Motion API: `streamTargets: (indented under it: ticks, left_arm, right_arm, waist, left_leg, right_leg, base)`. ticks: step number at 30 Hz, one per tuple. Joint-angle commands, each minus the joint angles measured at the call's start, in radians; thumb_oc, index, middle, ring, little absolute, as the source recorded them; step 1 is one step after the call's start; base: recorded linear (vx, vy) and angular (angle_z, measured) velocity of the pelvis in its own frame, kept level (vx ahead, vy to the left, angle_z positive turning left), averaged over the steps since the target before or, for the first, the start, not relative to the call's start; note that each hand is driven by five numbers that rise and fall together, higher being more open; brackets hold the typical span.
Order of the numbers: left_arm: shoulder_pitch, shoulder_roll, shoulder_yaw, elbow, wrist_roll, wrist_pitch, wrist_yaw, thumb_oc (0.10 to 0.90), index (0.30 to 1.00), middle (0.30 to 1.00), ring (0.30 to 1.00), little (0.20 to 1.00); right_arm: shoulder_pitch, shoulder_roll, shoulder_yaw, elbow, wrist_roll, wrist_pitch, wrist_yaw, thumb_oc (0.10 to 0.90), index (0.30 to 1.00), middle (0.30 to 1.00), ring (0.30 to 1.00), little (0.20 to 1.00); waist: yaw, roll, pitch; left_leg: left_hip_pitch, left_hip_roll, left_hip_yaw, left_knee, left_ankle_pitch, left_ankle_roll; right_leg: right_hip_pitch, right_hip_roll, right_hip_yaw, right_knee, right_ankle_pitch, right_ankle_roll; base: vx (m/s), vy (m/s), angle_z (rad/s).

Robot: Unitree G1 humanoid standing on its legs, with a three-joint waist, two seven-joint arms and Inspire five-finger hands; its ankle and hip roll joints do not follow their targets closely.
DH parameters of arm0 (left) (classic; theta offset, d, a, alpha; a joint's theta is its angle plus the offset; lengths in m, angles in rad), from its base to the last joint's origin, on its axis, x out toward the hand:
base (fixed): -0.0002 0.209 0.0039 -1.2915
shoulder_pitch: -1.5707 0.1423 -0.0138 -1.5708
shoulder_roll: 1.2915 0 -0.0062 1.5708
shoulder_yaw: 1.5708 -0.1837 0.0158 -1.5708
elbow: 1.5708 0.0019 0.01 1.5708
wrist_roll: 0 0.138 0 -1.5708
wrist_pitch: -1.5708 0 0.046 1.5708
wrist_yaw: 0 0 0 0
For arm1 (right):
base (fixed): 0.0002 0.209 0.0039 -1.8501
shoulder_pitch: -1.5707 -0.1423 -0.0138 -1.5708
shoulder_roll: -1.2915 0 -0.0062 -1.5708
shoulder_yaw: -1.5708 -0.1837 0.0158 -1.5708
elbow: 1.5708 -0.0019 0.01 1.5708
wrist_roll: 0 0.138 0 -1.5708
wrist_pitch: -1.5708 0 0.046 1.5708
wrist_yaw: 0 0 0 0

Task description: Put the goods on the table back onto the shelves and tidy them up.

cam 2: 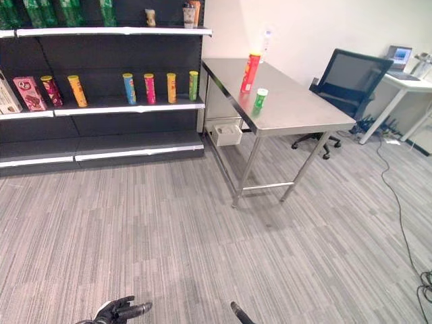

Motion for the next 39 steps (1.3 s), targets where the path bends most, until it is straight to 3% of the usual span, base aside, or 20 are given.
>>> streamTargets:
  ticks: [1, 16, 29, 33, 34, 37, 39]
  left_arm:
    - [-0.076, 0.007, 0.020, 0.029, 0.027, -0.061, 0.002, 0.800, 0.900, 0.900, 0.900, 0.900]
    - [-0.074, 0.004, -0.008, 0.052, 0.091, -0.056, 0.004, 0.800, 0.900, 0.900, 0.900, 0.900]
    - [-0.072, 0.003, -0.002, 0.046, 0.066, -0.056, 0.007, 0.800, 0.900, 0.900, 0.900, 0.900]
    - [-0.080, 0.005, -0.005, 0.031, 0.041, -0.055, 0.007, 0.800, 0.900, 0.900, 0.900, 0.900]
    - [-0.088, 0.007, -0.008, 0.008, 0.012, -0.055, 0.007, 0.800, 0.900, 0.900, 0.900, 0.900]
    - [-0.094, 0.007, -0.009, -0.018, -0.013, -0.051, 0.008, 0.800, 0.900, 0.900, 0.900, 0.900]
    - [-0.088, -0.007, 0.000, -0.013, -0.042, -0.051, 0.011, 0.800, 0.900, 0.900, 0.900, 0.900]
  right_arm:
    - [-0.061, -0.038, 0.009, 0.008, -0.004, -0.042, 0.010, 0.800, 0.900, 0.900, 0.900, 0.900]
    - [-0.066, -0.050, 0.054, -0.022, -0.077, -0.042, 0.008, 0.800, 0.900, 0.900, 0.900, 0.900]
    - [-0.070, -0.053, 0.072, -0.032, -0.083, -0.041, 0.014, 0.800, 0.900, 0.900, 0.900, 0.900]
    - [-0.073, -0.055, 0.078, -0.044, -0.077, -0.042, 0.015, 0.800, 0.900, 0.900, 0.900, 0.900]
    - [-0.076, -0.063, 0.082, -0.057, -0.073, -0.043, 0.015, 0.800, 0.900, 0.900, 0.900, 0.900]
    - [-0.071, -0.072, 0.083, -0.078, -0.068, -0.045, 0.011, 0.800, 0.900, 0.900, 0.900, 0.900]
    - [-0.067, -0.075, 0.090, -0.092, -0.061, -0.043, 0.008, 0.800, 0.900, 0.900, 0.900, 0.900]
  waist:
    - [-0.007, -0.030, 0.005]
    - [-0.008, -0.026, 0.013]
    - [-0.005, -0.025, 0.036]
    - [-0.005, -0.039, 0.067]
    - [0.001, -0.049, 0.101]
    - [0.006, -0.059, 0.142]
    - [0.010, -0.058, 0.148]
  left_leg:
    - [0.042, 0.052, -0.004, -0.027, -0.053, -0.089]
    - [0.039, 0.051, -0.013, -0.027, -0.055, -0.088]
    - [0.036, 0.060, -0.024, -0.015, -0.050, -0.093]
    - [-0.042, 0.071, -0.035, 0.113, -0.067, -0.102]
    - [-0.120, 0.073, -0.053, 0.242, -0.052, -0.118]
    - [-0.231, 0.104, -0.075, 0.446, 0.022, -0.129]
    - [-0.270, 0.099, -0.063, 0.441, 0.001, -0.110]
  right_leg:
    - [0.056, -0.059, -0.015, -0.089, 0.028, 0.134]
    - [0.055, -0.058, -0.016, -0.087, 0.022, 0.130]
    - [0.049, -0.042, 0.003, -0.085, 0.011, 0.116]
    - [0.032, -0.039, 0.017, -0.060, -0.002, 0.097]
    - [0.023, -0.031, 0.030, -0.036, -0.012, 0.075]
    - [0.036, -0.012, 0.031, -0.020, -0.026, 0.044]
    - [0.054, -0.005, 0.026, -0.025, -0.038, 0.039]
  base:
    - [0.00, 0.000, 0.00]
    - [0.00, 0.000, 0.00]
    - [0.00, -0.030, 0.00]
    - [-0.08, -0.096, 0.01]
    - [-0.10, -0.143, 0.06]
    - [-0.03, -0.170, 0.16]
    - [0.15, -0.086, 0.02]
